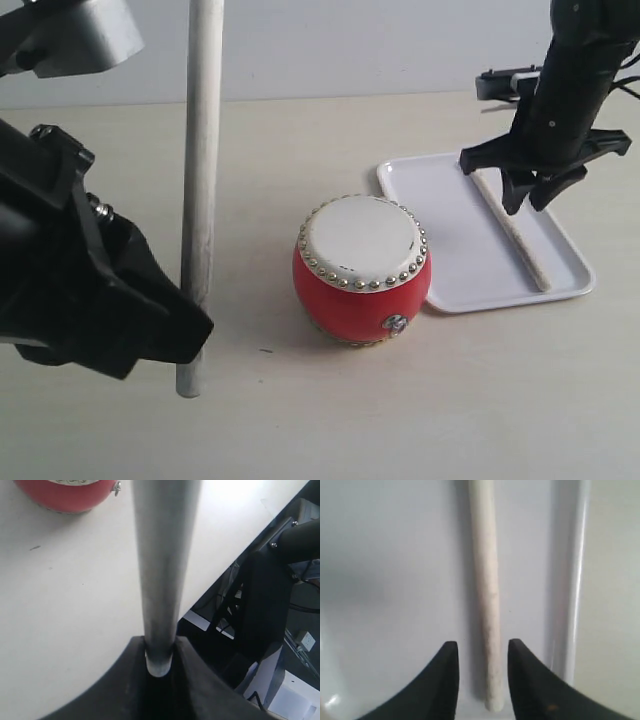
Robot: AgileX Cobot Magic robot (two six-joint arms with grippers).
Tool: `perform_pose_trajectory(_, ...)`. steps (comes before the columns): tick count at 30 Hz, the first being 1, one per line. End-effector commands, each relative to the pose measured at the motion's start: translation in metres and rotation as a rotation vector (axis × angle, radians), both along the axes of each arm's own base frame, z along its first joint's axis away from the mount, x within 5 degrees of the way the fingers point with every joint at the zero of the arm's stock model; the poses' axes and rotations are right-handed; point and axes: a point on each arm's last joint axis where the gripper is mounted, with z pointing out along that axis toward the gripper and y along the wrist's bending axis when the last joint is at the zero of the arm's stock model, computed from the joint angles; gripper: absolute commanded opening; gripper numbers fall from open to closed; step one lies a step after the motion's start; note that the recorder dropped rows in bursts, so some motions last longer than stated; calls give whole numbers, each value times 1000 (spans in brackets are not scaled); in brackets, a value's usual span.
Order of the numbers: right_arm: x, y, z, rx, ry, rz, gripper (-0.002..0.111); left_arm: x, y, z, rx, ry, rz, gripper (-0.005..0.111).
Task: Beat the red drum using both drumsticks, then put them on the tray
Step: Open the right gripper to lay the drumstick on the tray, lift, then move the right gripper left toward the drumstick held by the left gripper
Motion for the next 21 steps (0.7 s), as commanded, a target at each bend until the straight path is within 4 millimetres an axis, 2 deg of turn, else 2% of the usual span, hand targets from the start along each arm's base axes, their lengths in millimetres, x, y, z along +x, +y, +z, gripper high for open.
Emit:
perform_pose_trajectory(1,-20,13,55,210,-85,103,34,1,3,-8,19,-29,6,0)
perform_pose_trajectory(6,-62,34,102,537,-198,288,34,6,10,-33,81,-50,34,0)
perform_pose_trajectory(11,-107,47,124,811,-250,453,34,19,24,-40,52,-61,98,0)
perform_pose_trajectory(13,-120,51,124,908,-233,478,34,21,30,-40,10,-56,85,0)
perform_pose_trajectory(16,-130,56,118,1044,-279,489,34,23,38,-39,-89,-30,43,0)
perform_pose_trajectory(21,-152,77,98,1211,-261,479,34,27,46,-42,-316,8,-23,0)
